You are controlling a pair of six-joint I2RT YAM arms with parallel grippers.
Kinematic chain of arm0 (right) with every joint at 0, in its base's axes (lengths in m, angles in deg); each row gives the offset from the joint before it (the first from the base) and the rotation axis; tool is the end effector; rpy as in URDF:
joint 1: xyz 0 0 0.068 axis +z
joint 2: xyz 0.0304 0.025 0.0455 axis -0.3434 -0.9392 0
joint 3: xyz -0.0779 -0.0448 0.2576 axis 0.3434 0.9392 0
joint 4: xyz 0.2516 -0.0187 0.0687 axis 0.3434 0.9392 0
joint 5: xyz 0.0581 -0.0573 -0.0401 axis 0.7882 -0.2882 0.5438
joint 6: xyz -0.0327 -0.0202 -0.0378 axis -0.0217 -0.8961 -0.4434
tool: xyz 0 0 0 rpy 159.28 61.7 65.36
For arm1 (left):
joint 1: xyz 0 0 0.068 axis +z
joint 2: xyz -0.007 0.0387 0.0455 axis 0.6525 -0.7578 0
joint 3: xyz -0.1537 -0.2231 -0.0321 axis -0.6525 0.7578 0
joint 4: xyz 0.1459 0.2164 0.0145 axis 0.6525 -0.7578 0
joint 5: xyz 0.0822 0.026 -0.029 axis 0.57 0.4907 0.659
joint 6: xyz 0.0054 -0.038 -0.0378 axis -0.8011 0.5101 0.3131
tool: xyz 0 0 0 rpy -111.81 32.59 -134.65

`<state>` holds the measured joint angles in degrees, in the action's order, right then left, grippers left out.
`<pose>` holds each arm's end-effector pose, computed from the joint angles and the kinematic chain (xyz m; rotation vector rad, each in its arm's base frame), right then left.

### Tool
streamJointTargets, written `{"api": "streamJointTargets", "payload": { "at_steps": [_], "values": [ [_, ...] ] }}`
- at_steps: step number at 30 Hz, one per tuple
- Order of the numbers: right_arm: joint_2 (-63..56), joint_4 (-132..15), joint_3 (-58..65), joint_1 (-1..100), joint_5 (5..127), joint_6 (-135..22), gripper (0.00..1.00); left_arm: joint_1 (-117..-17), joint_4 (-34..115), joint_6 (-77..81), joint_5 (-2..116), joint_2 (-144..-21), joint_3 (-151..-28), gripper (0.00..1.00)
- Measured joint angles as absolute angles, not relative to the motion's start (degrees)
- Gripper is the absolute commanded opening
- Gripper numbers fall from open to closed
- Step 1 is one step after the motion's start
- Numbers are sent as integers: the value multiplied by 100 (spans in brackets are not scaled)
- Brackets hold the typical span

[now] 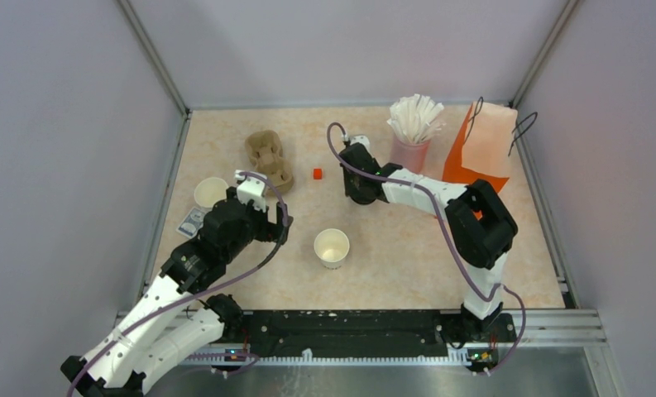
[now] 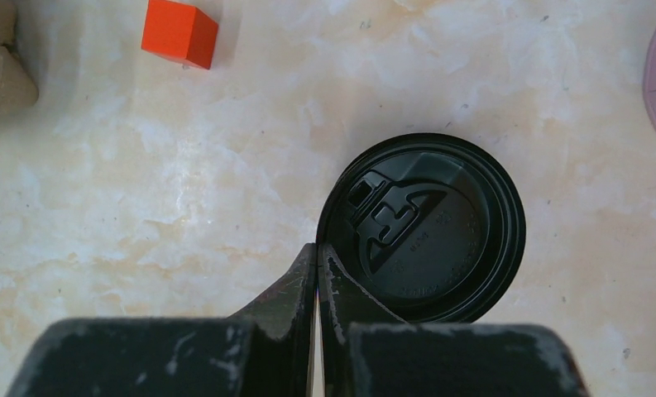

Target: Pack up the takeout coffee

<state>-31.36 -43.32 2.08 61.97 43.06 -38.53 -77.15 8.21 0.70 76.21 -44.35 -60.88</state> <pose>0.3179 0.2728 0.2076 -0.2284 2.3610 0.2500 0.1221 -0.0819 0.3149 0.3351 1.9698 -0.3377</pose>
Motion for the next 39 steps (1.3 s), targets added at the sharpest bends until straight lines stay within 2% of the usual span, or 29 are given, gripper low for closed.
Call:
{"api": "streamJointTargets", "payload": {
  "at_steps": [3, 6, 8, 24, 32, 39],
  "values": [
    [-3136, -4402, 293, 6156, 4461, -3824, 0, -7715, 819, 68, 7621, -4437, -6088, 99],
    [-3134, -4439, 328, 6149, 4527, -3811, 6, -7713, 821, 68, 7619, -4437, -6088, 99],
    [-3134, -4450, 328, 6143, 4533, -3796, 0, -7713, 821, 68, 7619, -4437, -6088, 99],
    [-2908, -4498, 481, 6099, 4645, -3792, 0, -7713, 821, 68, 7617, -4439, -6088, 99],
    [-1855, -4492, 783, 6077, 5086, -3833, 0, -7713, 858, 79, 7188, -4660, -6090, 94],
    [-672, -4804, 1325, 6062, 5672, -3781, 0, -7713, 1221, 527, 6240, -5270, -6197, 90]
  ]
}}
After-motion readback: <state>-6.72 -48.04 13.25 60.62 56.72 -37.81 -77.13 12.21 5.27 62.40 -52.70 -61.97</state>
